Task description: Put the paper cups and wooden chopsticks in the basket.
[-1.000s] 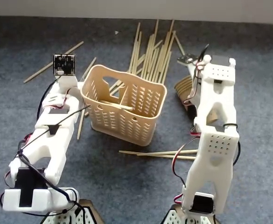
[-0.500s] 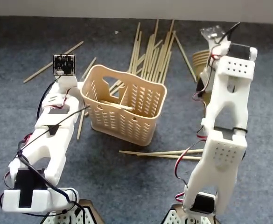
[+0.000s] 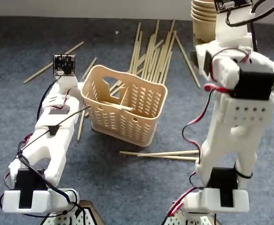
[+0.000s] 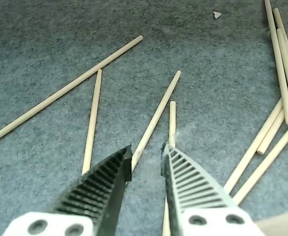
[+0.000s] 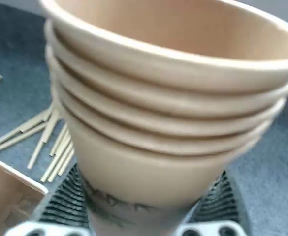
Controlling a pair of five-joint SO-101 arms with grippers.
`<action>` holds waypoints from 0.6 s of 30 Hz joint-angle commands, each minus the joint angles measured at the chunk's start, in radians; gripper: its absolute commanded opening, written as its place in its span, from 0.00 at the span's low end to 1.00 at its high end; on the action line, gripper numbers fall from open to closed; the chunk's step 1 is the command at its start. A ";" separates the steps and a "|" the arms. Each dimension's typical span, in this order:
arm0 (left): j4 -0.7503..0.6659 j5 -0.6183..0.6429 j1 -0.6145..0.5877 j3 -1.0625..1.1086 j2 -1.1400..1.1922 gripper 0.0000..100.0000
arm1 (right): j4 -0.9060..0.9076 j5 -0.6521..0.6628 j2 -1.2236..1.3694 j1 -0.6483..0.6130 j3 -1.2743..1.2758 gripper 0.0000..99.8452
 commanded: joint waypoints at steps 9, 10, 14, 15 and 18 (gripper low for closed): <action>-0.014 -0.009 -0.028 -0.056 -0.005 0.12 | 0.044 -0.135 -0.147 -0.268 -0.036 0.01; -0.014 -0.009 -0.033 -0.061 -0.005 0.12 | 0.042 -0.140 -0.142 -0.269 -0.036 0.01; -0.014 -0.009 -0.028 -0.059 -0.005 0.12 | -0.010 -0.143 -0.142 -0.288 -0.045 0.01; -0.014 -0.009 -0.027 -0.059 -0.005 0.12 | -0.022 -0.143 -0.148 -0.289 -0.051 0.01; -0.014 -0.009 -0.027 -0.061 -0.005 0.12 | 0.008 -0.143 -0.222 -0.309 -0.114 0.01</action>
